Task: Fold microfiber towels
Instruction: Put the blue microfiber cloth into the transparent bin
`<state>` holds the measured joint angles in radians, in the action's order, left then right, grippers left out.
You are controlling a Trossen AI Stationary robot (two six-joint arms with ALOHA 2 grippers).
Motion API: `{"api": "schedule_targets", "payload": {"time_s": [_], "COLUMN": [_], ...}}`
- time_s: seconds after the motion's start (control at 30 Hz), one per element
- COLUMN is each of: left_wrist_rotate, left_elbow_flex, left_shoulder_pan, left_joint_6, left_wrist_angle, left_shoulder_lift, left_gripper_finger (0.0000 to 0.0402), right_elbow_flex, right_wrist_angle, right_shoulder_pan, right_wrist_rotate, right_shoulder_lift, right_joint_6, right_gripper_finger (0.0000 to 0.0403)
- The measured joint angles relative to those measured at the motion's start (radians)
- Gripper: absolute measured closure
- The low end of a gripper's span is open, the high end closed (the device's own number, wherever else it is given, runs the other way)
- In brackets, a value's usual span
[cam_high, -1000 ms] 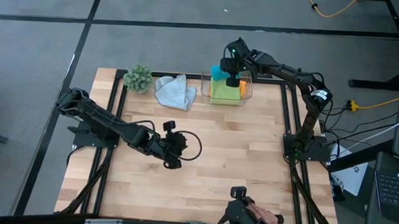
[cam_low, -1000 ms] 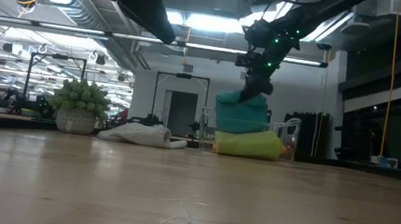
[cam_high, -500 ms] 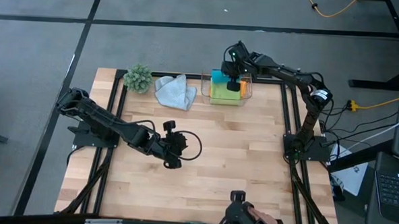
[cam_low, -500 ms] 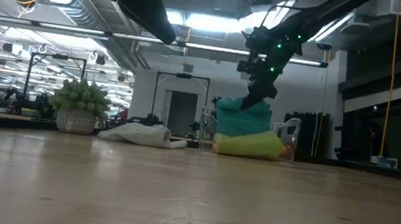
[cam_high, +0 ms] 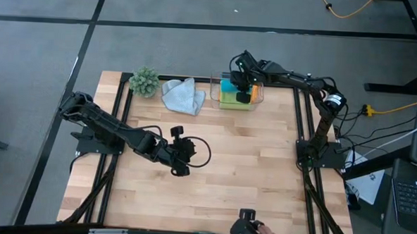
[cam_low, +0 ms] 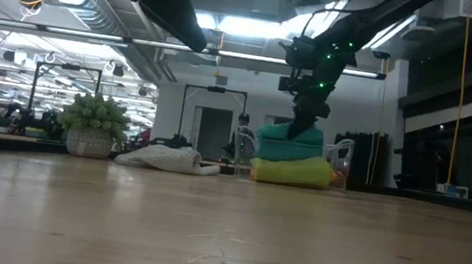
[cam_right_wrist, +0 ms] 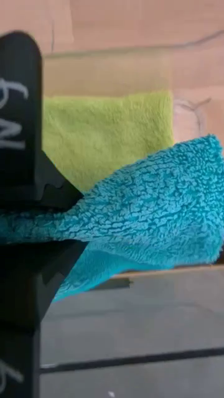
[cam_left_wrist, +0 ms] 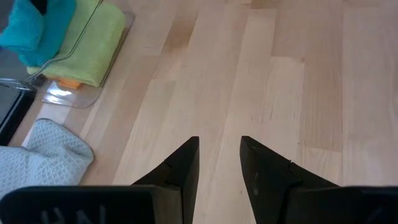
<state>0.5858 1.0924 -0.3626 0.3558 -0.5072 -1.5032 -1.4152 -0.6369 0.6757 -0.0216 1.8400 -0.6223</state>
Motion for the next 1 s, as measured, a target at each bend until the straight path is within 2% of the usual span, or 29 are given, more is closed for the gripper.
{"api": "schedule_targets", "payload": {"time_s": [0.13,0.33,0.43,0.73,0.87,1.0], "left_wrist_rotate": [0.000,0.000,0.000,0.000,0.000,0.000], "left_elbow_flex": [0.000,0.000,0.000,0.000,0.000,0.000], "left_shoulder_pan": [0.000,0.000,0.000,0.000,0.000,0.001], "left_joint_6": [0.000,0.000,0.000,0.000,-0.004,-0.028], "left_wrist_angle": [0.000,0.000,0.000,0.000,-0.001,-0.001], "left_shoulder_lift": [0.000,0.000,0.000,0.000,0.000,0.000], "left_gripper_finger": [0.0292,0.0292,0.0292,0.0292,0.0292,0.0292], "right_elbow_flex": [0.000,0.000,0.000,-0.026,-0.089,-0.139], "right_wrist_angle": [-0.036,-0.093,-0.111,-0.173,-0.252,-0.252], "right_shoulder_pan": [-0.018,-0.041,-0.052,-0.069,-0.072,-0.071], "right_wrist_rotate": [-0.009,-0.109,-0.111,-0.106,-0.105,-0.104], "right_shoulder_lift": [0.000,0.000,0.000,0.000,-0.002,-0.004], "right_joint_6": [0.054,0.065,0.075,0.150,0.150,0.150], "right_gripper_finger": [0.0339,0.0330,0.0307,0.0199,0.0180,0.0177]}}
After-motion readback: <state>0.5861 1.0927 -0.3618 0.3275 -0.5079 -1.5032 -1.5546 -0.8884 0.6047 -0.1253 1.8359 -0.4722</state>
